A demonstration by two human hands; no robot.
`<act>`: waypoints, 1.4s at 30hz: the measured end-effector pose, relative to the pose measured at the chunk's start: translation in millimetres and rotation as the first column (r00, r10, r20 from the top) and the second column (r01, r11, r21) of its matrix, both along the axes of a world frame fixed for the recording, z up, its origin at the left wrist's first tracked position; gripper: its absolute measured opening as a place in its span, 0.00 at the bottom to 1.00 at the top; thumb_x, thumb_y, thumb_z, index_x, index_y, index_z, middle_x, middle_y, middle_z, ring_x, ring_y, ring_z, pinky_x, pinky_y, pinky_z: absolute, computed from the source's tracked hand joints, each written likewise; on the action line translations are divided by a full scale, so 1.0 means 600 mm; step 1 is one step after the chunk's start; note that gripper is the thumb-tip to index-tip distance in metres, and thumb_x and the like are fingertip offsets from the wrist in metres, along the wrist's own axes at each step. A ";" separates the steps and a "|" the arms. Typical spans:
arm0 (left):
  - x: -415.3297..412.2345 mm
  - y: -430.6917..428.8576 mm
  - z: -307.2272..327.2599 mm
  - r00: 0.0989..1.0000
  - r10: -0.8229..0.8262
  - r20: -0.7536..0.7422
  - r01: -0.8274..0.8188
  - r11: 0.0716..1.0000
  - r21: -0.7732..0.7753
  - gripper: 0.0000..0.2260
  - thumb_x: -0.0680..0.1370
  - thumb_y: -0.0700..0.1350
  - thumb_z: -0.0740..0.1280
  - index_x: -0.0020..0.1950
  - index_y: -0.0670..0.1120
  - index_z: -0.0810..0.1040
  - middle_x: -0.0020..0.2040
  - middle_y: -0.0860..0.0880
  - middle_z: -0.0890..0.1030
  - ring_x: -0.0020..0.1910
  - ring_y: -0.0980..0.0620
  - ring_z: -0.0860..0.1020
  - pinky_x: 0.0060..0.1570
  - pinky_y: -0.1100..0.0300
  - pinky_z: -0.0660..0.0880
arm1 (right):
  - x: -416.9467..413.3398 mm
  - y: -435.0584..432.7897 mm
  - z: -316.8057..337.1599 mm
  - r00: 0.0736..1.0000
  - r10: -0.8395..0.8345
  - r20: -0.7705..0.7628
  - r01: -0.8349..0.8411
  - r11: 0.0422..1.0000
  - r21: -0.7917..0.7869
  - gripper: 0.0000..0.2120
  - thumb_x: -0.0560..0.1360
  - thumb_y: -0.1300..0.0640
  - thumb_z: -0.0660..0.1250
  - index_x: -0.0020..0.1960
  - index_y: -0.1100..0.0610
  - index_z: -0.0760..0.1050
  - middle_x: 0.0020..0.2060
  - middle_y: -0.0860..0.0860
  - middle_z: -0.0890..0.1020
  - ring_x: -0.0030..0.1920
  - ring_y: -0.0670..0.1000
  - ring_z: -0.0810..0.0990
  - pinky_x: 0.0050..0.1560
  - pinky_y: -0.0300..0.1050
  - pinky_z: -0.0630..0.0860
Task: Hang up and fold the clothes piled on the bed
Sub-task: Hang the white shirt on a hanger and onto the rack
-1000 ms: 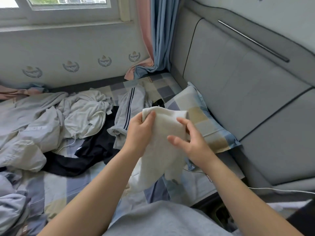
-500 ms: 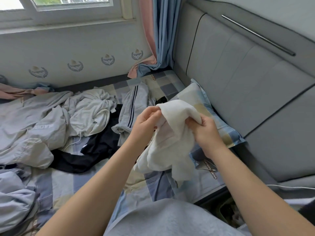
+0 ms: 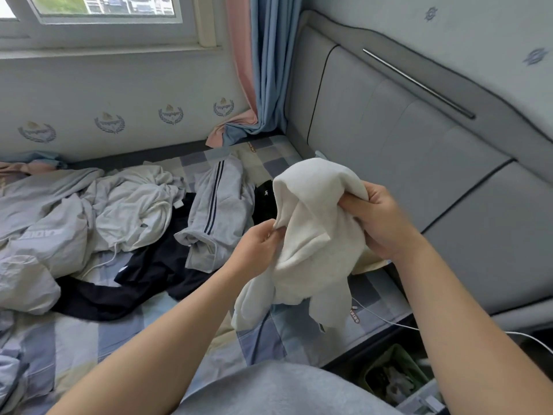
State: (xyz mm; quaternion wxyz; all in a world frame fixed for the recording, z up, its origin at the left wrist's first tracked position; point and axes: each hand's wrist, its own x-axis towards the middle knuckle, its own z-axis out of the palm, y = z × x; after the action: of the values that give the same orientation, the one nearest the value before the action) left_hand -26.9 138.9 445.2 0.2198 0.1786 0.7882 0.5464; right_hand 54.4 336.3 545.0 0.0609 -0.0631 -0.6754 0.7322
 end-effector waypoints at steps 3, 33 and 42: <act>-0.005 -0.009 -0.005 0.990 0.132 -0.053 -0.130 0.991 0.038 0.16 0.84 0.50 0.61 0.40 0.42 0.69 0.31 0.52 0.70 0.30 0.56 0.68 0.30 0.62 0.66 | -0.005 0.013 -0.001 0.991 -0.134 0.012 0.133 0.989 0.061 0.05 0.76 0.57 0.71 0.47 0.58 0.83 0.42 0.54 0.85 0.43 0.51 0.84 0.43 0.46 0.80; 0.012 -0.094 0.029 0.896 -0.125 -0.425 0.018 0.969 -0.248 0.11 0.74 0.42 0.73 0.41 0.50 0.70 0.37 0.55 0.74 0.37 0.55 0.71 0.39 0.55 0.71 | -0.019 -0.085 -0.055 0.991 0.104 -0.089 -0.042 0.848 0.529 0.06 0.79 0.57 0.64 0.46 0.53 0.79 0.34 0.55 0.77 0.33 0.49 0.71 0.35 0.44 0.68; 0.028 -0.115 -0.116 0.986 0.130 -0.108 -0.167 0.852 -0.495 0.07 0.82 0.49 0.64 0.45 0.49 0.75 0.39 0.50 0.79 0.38 0.49 0.77 0.34 0.55 0.71 | -0.036 -0.048 -0.051 0.966 -0.190 -0.178 0.254 0.842 0.476 0.08 0.80 0.61 0.66 0.44 0.53 0.79 0.34 0.43 0.79 0.37 0.42 0.74 0.42 0.37 0.73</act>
State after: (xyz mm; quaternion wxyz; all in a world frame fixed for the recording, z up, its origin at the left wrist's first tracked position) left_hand -9.9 69.9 375.7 0.1880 0.0731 0.9219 0.3309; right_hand 32.5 307.7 514.3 0.2010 -0.0779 -0.8233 0.5251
